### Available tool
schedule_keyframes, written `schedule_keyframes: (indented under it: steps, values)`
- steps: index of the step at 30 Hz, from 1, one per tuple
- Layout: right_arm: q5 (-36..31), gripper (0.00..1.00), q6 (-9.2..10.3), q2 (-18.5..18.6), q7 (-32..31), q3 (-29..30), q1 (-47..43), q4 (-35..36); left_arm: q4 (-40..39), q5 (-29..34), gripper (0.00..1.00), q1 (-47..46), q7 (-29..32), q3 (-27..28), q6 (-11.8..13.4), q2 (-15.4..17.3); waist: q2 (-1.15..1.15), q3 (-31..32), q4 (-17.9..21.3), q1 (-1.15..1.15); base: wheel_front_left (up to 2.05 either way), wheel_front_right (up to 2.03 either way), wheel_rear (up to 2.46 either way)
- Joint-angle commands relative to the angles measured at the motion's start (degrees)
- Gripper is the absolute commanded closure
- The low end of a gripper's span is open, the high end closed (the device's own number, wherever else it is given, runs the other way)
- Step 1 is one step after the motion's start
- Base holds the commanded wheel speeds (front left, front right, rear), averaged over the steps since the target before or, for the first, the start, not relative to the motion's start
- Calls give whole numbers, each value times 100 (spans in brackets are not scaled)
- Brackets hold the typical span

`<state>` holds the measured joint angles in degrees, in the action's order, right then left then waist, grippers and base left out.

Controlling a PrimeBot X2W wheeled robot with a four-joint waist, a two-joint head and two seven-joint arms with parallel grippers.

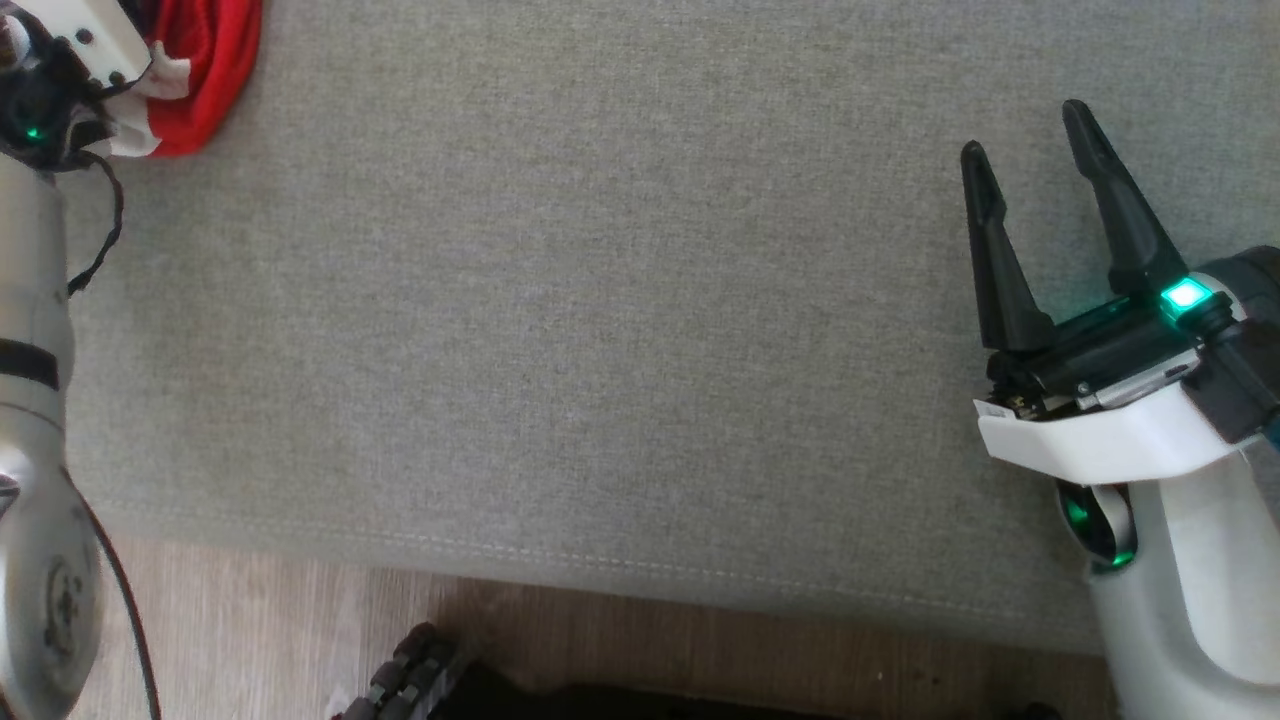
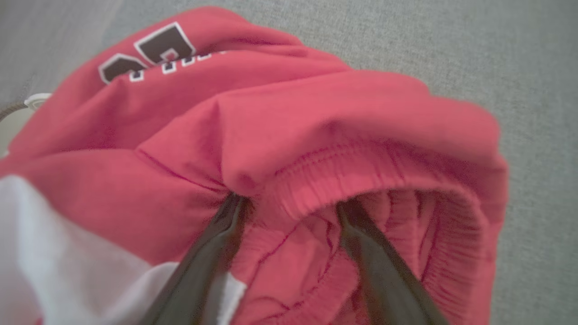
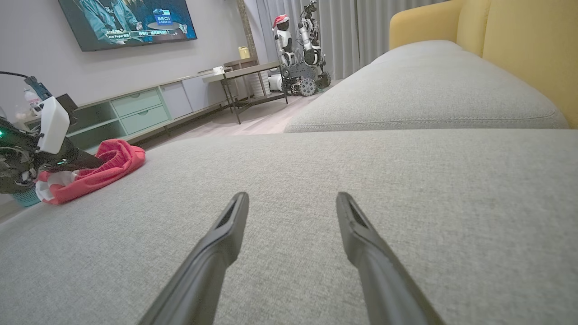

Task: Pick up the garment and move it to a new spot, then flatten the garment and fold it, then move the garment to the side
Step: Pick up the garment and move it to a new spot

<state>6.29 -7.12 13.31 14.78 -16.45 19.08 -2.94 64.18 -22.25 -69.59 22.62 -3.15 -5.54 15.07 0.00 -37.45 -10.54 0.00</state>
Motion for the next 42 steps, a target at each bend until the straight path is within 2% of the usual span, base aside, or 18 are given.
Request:
schedule_keyframes:
  steps: [1,2,7,11,14,17,18,24,28,33,38,42]
  values:
    - [-37,0,-36,-7,22,-120,-53,116,106,94,0,206,-34,-77,-14,194,0,3,-1,0,0,0,0]
    - [-35,0,-36,-13,22,-124,-51,99,102,106,100,210,-140,-113,-43,196,0,21,-4,0,0,0,0]
    - [20,0,-36,-98,22,-142,-66,16,-199,146,100,197,-1341,-243,-151,303,0,301,-5,0,0,0,0]
    - [73,0,-36,-216,22,-133,-169,-26,-494,36,100,237,-2239,-401,-187,239,0,731,8,0,0,0,0]
    - [131,0,-36,-334,22,-55,-275,-52,-921,-388,100,367,-2576,-662,-191,96,0,1119,61,0,0,0,0]
    - [176,0,-36,-485,22,188,-414,-35,-1490,-911,100,588,-2721,-940,-192,105,0,1538,154,0,0,0,0]
    - [176,0,-36,-485,22,188,-414,-35,-1490,-911,100,588,-2721,-940,-192,105,0,1538,154,0,0,0,0]
    - [194,0,-36,-672,22,480,-775,81,-2715,-1629,100,1191,-2499,-1677,-193,254,0,2270,444,0,0,0,0]
    - [230,0,-36,-823,22,562,-1035,178,-3617,-1920,100,1716,-2086,-2211,-194,313,0,2660,857,0,0,0,0]
    - [255,0,-36,-924,22,532,-1190,238,-4347,-2003,100,2119,-1697,-2632,-190,165,0,2762,1317,0,0,0,0]
    - [266,0,-36,-985,22,498,-1185,313,-4589,-1820,100,2402,-1511,-3079,-64,-90,0,2625,1771,0,0,0,0]
    - [266,0,-36,-1010,22,428,-1076,366,-4209,-1527,100,2474,-1489,-3448,88,-332,0,2347,2102,0,0,0,0]
